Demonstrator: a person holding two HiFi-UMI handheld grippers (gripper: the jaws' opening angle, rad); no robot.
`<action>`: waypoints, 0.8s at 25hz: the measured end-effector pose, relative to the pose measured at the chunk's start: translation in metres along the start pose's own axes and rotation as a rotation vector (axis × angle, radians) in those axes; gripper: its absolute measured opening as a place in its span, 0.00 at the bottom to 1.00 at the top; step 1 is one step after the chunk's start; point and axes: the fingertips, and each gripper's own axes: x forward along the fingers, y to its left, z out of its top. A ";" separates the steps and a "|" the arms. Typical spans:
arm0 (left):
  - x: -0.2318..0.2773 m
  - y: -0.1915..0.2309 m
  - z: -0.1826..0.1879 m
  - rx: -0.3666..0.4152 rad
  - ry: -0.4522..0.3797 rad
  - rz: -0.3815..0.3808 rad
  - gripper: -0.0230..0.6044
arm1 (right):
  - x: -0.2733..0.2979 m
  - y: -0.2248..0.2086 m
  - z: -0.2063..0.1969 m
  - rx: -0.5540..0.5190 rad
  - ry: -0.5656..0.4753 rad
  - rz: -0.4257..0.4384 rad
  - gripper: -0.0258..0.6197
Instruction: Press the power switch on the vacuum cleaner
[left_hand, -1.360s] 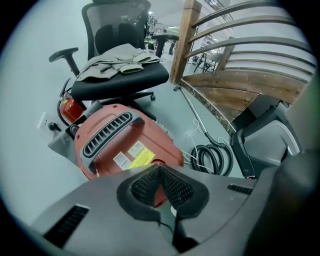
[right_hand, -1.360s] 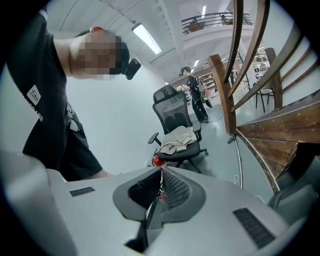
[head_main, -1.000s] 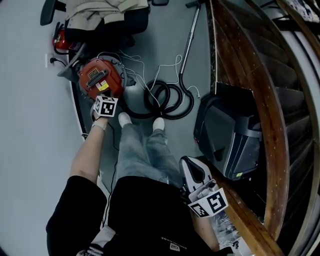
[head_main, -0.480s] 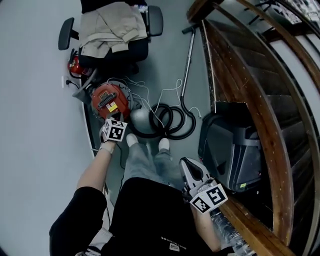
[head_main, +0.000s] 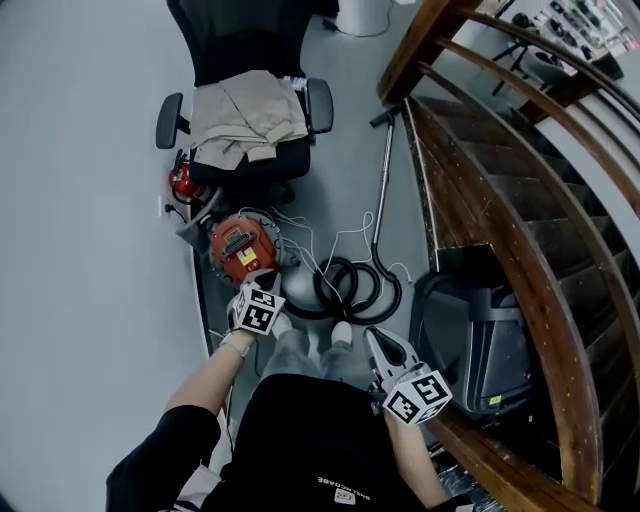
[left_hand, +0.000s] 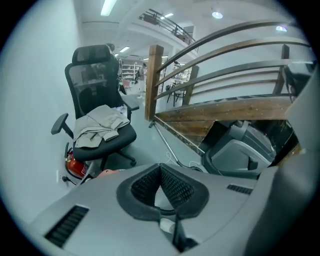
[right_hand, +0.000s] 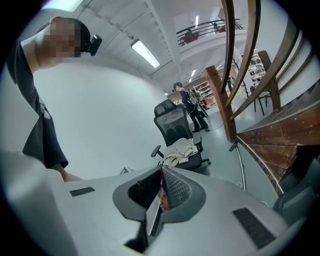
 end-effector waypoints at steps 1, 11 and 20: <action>-0.010 -0.005 0.009 -0.009 -0.019 -0.004 0.06 | -0.002 0.000 0.003 -0.001 -0.004 0.004 0.09; -0.110 -0.044 0.081 -0.005 -0.198 0.002 0.06 | -0.009 0.008 0.038 -0.055 -0.058 0.062 0.09; -0.191 -0.066 0.120 -0.041 -0.341 0.060 0.06 | -0.002 0.021 0.064 -0.128 -0.059 0.193 0.09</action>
